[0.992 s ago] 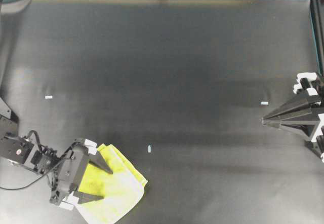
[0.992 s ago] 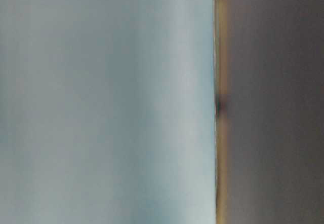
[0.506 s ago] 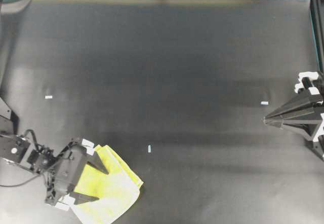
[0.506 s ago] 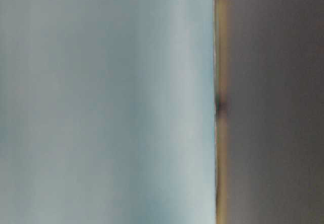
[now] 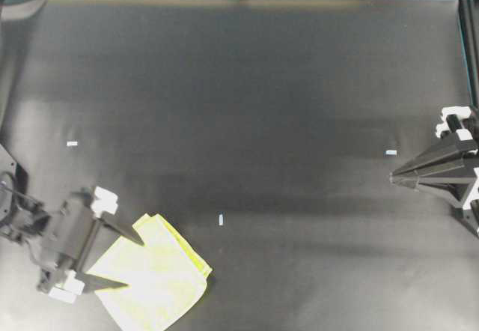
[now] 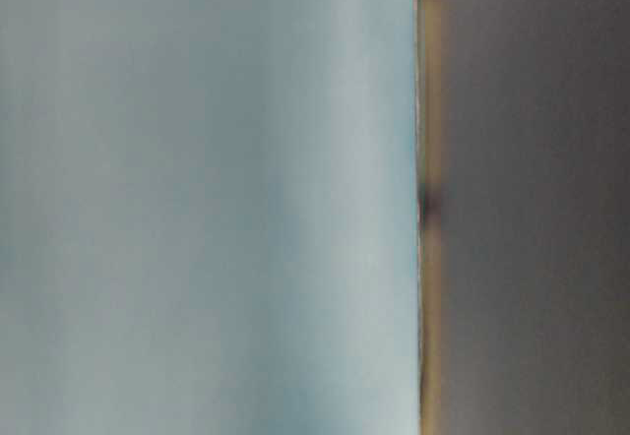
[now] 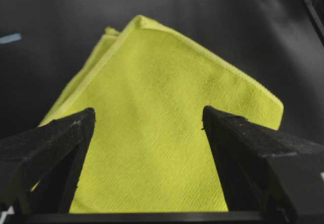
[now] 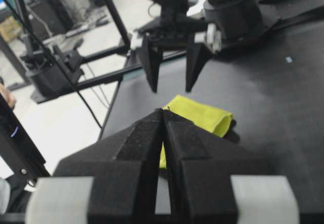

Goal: Push a yellow cloth with the left arm to wipe the desk.

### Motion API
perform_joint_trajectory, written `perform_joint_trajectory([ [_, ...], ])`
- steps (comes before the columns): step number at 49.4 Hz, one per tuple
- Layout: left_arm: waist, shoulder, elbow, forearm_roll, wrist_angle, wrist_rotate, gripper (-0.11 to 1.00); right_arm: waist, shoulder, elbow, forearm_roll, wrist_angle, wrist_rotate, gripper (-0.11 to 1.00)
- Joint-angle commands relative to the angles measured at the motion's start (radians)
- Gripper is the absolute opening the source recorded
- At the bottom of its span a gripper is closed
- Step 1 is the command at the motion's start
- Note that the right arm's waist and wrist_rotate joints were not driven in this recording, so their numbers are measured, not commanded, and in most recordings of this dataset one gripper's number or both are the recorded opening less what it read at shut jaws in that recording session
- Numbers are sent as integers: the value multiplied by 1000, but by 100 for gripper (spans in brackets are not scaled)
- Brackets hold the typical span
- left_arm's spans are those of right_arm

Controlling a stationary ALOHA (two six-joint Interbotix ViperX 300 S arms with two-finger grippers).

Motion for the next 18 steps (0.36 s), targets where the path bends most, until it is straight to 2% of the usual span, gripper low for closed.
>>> perform_joint_trajectory([
  [1,2,-57,3,3,23,12,83,0,3,-5,2,-5,0,0],
  [18,21,-227,71,3,32,23,83,0,3,-5,2,-6,2,0],
])
